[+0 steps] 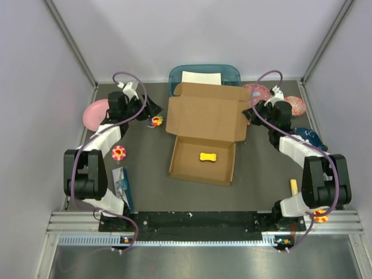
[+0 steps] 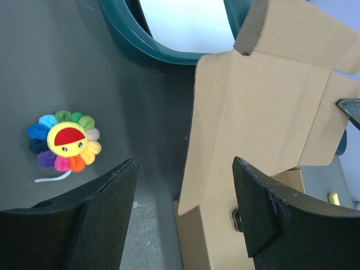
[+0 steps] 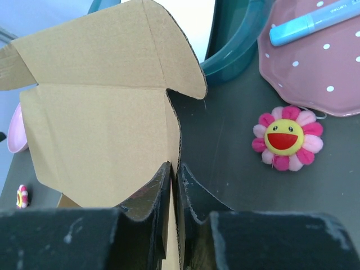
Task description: Fold the paper box
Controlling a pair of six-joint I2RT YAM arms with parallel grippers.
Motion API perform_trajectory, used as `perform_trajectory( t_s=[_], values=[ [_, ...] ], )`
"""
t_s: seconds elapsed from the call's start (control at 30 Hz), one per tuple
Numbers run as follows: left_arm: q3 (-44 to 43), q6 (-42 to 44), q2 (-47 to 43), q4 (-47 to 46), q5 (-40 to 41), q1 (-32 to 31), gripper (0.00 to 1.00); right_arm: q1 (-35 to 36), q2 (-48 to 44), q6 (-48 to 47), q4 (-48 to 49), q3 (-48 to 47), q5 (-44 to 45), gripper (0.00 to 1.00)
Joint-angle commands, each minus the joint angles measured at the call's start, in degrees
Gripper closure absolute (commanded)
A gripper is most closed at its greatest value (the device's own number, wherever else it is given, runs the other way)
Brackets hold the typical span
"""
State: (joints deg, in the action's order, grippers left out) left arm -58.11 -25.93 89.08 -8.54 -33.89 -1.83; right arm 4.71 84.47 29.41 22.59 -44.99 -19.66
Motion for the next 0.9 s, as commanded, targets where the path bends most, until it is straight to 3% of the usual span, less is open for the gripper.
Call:
perform_trajectory(
  t_s=[0.0,0.57,0.77,0.87],
  values=[
    [-6.12,2.11,6.43,-0.78,-2.93,-0.63,0.28,1.0,-2.29,-0.76,1.67,-0.18,-0.55,0.91],
    [-10.88,3.25,12.87,-2.9,-6.54,-3.01,0.32,2.94,-2.03,-2.95,-0.09,-1.24,-1.08,0.93],
    [-10.89,4.22,13.75,-1.66,-5.84,-3.27,0.41,3.64,-2.55,-3.39,-0.7,-1.33,-0.47,0.94],
    [-9.93,4.31,12.88,-2.1,-5.31,-3.45,0.5,3.9,-2.99,-3.48,-1.05,-1.5,0.06,0.94]
  ],
)
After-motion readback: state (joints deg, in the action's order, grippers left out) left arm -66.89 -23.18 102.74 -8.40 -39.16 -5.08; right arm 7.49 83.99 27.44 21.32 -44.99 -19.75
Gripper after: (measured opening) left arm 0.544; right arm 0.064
